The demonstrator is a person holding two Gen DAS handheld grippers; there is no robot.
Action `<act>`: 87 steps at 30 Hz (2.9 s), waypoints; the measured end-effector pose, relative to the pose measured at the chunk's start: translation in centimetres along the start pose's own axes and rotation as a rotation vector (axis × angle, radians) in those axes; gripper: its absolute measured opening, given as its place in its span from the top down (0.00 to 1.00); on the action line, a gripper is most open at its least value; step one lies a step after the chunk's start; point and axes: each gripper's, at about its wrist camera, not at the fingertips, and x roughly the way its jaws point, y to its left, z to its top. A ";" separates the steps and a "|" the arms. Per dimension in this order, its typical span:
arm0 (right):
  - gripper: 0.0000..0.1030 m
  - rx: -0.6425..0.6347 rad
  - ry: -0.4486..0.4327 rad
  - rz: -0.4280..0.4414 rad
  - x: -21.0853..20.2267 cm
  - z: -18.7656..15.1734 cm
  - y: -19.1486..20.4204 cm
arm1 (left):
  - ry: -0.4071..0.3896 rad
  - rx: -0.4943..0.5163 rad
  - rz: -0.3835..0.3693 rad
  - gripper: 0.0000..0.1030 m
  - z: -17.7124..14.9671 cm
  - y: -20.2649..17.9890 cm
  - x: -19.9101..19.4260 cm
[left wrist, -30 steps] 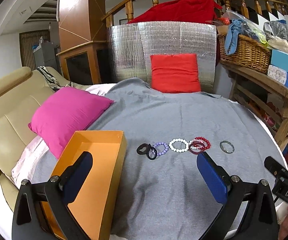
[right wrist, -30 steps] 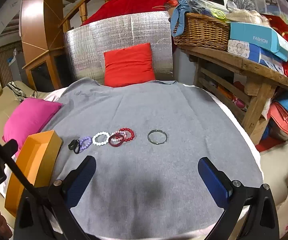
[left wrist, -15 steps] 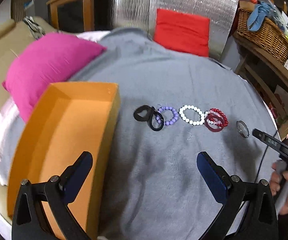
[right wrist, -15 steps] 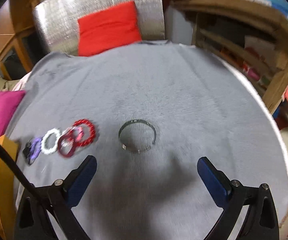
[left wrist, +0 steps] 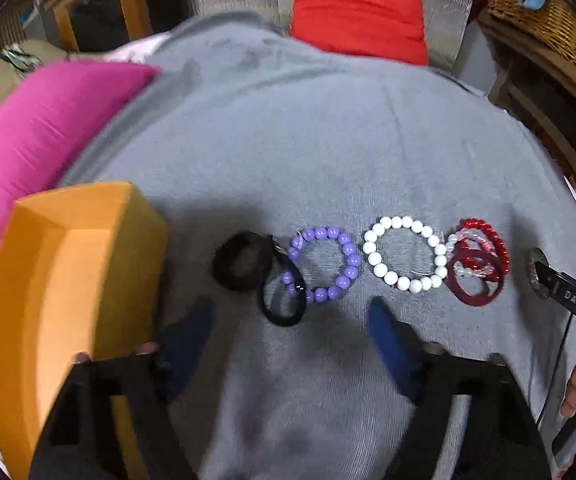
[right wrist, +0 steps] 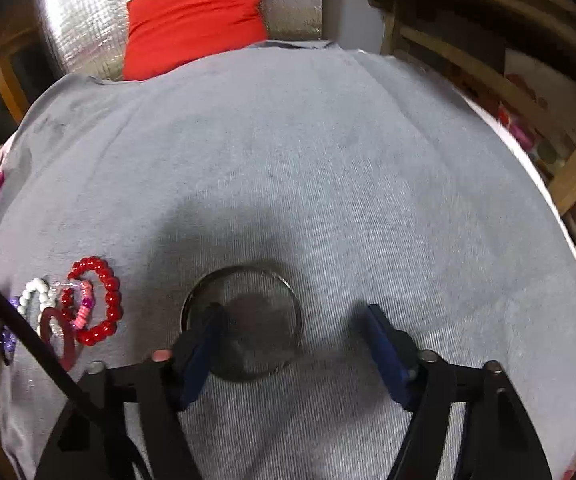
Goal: Organize jewelry
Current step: 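Grasp the black cord loop with the left gripper while the right gripper grasps the silver bangle, then carry the black cord loop and silver bangle over the orange box with both grippers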
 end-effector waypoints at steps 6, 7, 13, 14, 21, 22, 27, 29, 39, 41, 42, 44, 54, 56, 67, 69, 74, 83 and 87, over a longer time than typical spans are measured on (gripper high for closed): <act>0.62 0.004 -0.015 0.036 0.0 0.2 -0.1 | 0.047 -0.063 -0.044 0.68 -0.2 1.4 2.6; 0.68 0.012 -0.011 0.044 -0.1 0.2 -0.2 | 0.022 -0.066 -0.057 0.71 -0.3 1.6 2.4; 0.86 0.034 -0.002 0.086 -0.3 0.3 -1.1 | -0.017 -0.044 -0.097 0.87 -1.2 1.9 1.5; 0.87 0.042 0.002 0.100 -0.3 0.2 -1.5 | -0.021 -0.041 -0.100 0.88 -1.5 1.9 1.2; 0.87 0.101 0.020 0.275 -2.0 0.3 -5.1 | -0.096 0.024 -0.169 0.89 -4.1 0.6 -3.3; 0.87 0.107 0.016 0.289 -2.3 0.3 -5.6 | -0.102 0.034 -0.180 0.89 -4.3 0.2 -3.8; 0.85 0.165 0.025 0.328 -2.7 0.3 -7.9 | -0.126 0.057 -0.247 0.89 -5.6 -0.8 -5.5; 0.77 0.182 0.028 0.329 -2.7 0.4 -8.2 | -0.136 0.072 -0.275 0.89 -5.6 -1.2 -6.2; 0.92 0.064 0.032 0.140 -0.4 0.1 -3.7 | -0.215 0.103 -0.347 0.89 -5.7 -1.5 -10.3; 0.97 0.024 0.012 0.103 -0.7 -0.1 -2.9 | -0.228 0.098 -0.360 0.89 -6.0 -1.2 -11.2; 0.97 0.021 0.003 0.103 -0.9 -0.2 -2.7 | -0.234 0.096 -0.364 0.89 -5.9 -1.1 -11.4; 0.97 0.014 -0.022 0.101 -1.6 -0.3 -2.2 | -0.249 0.088 -0.375 0.89 -6.0 -0.6 -12.2; 0.97 0.010 -0.160 0.407 -8.2 -0.9 2.0 | -0.334 0.012 -0.352 0.89 -7.2 4.3 -16.4; 0.97 -0.035 -0.162 0.476 -9.6 -1.6 4.4 | -0.344 -0.010 -0.330 0.89 -7.5 5.9 -16.9; 0.96 -0.233 -0.138 0.728 -11.5 -6.0 21.4 | -0.299 -0.160 -0.099 0.89 -9.6 15.6 -15.4; 0.96 -0.265 -0.130 0.751 -11.3 -7.1 23.3 | -0.277 -0.184 -0.023 0.89 -10.0 17.3 -14.5; 0.96 -0.402 -0.118 0.778 -11.7 -10.1 29.2 | -0.212 -0.250 0.038 0.88 -11.0 20.0 -12.1; 0.90 -0.561 -0.141 0.687 -11.4 -13.1 33.2 | -0.206 -0.299 0.096 0.79 -12.0 21.7 -11.4; 0.90 -0.571 -0.199 0.649 -12.7 -12.7 32.9 | -0.272 -0.288 0.136 0.47 -11.8 21.1 -12.8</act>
